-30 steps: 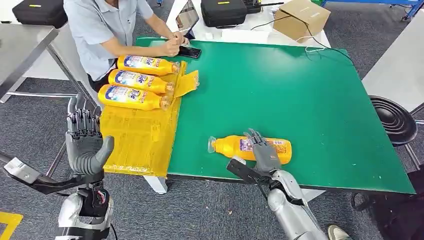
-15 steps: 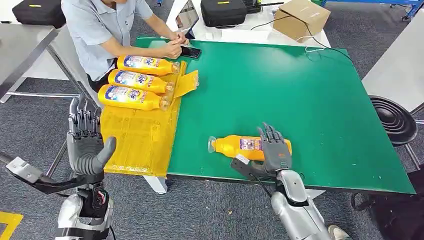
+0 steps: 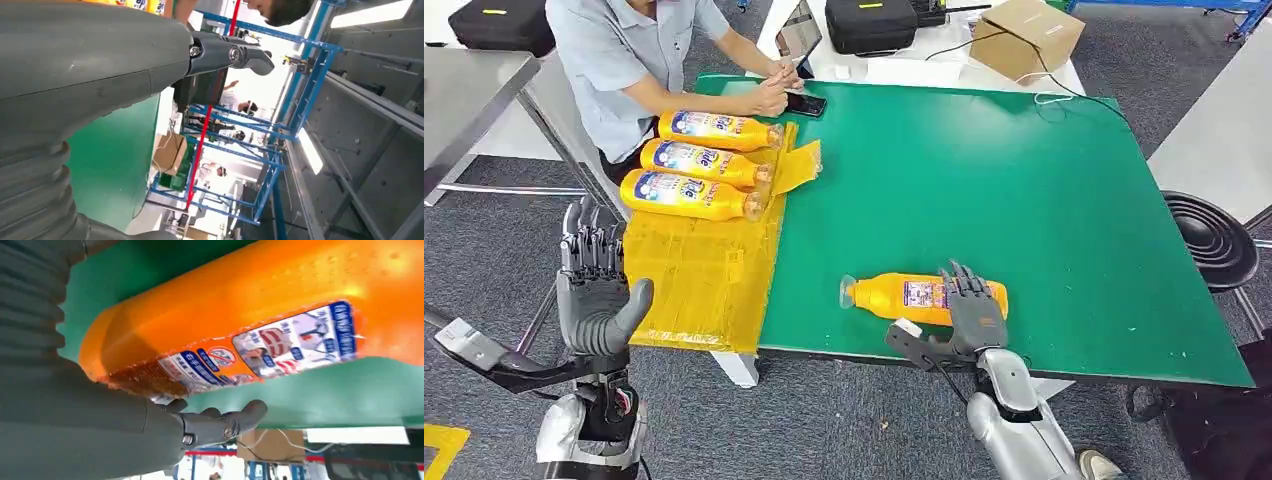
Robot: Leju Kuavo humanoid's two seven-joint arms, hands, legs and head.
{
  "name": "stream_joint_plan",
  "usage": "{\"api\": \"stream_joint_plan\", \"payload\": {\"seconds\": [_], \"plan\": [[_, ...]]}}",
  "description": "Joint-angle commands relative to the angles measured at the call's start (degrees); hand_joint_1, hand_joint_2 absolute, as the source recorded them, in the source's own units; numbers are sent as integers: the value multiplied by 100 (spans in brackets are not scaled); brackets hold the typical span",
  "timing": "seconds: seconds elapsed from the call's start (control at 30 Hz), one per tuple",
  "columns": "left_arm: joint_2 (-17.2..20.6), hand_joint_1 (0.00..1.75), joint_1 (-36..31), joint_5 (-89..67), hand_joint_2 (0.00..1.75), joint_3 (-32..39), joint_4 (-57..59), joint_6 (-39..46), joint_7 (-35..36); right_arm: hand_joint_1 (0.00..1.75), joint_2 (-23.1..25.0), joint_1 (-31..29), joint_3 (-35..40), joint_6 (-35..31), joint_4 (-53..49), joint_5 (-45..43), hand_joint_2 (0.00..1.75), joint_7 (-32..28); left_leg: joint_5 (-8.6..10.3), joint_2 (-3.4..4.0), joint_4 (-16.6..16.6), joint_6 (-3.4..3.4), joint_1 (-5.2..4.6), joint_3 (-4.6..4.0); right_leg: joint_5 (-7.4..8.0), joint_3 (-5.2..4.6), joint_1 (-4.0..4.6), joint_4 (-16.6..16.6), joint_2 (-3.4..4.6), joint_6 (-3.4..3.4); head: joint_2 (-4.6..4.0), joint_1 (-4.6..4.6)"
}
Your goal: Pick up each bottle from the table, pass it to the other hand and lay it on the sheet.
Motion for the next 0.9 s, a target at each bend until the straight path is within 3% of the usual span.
{"api": "stream_joint_plan", "payload": {"seconds": [0.03,0.1,0.13,0.17,0.2,0.4,0.9], "plan": [[71,0,-309,99,175,-44,404,-46,56,0,-2,-393,-611,-340,1214,-774,175,-704,-1,-7,-6,-6,4,20,-4,25,6,-8,-14,-12,0,0],[73,0,-318,105,175,-56,410,-36,51,0,-6,-404,-625,-346,1242,-784,175,-730,2,-11,-8,-5,3,22,-2,26,5,-11,-18,-11,0,0],[75,0,-314,109,175,-64,408,-35,49,122,13,-391,-673,-410,1223,-820,175,-748,2,-9,-5,-4,1,16,-2,19,3,-6,-15,-9,0,0],[75,0,-314,109,175,-64,408,-35,49,168,13,-391,-673,-410,1223,-820,175,-748,0,-5,-5,-6,4,21,-3,24,6,-8,-12,-13,0,0],[97,0,-344,142,175,-146,466,-44,53,175,-46,-438,-754,-697,1412,-872,175,-832,0,-4,-5,-4,2,17,-2,19,3,-6,-9,-9,0,0],[222,0,-445,201,175,-360,574,24,10,175,-27,-677,-1125,-1527,2132,-774,175,-1304,1,-8,-4,-3,0,13,-2,17,1,-5,-11,-6,0,0],[243,0,-588,242,175,-462,679,2,60,175,-30,-895,-1148,-1400,2893,-496,175,-1007,5,-11,-8,-5,6,40,1,42,8,-15,-20,-12,0,2]]}}
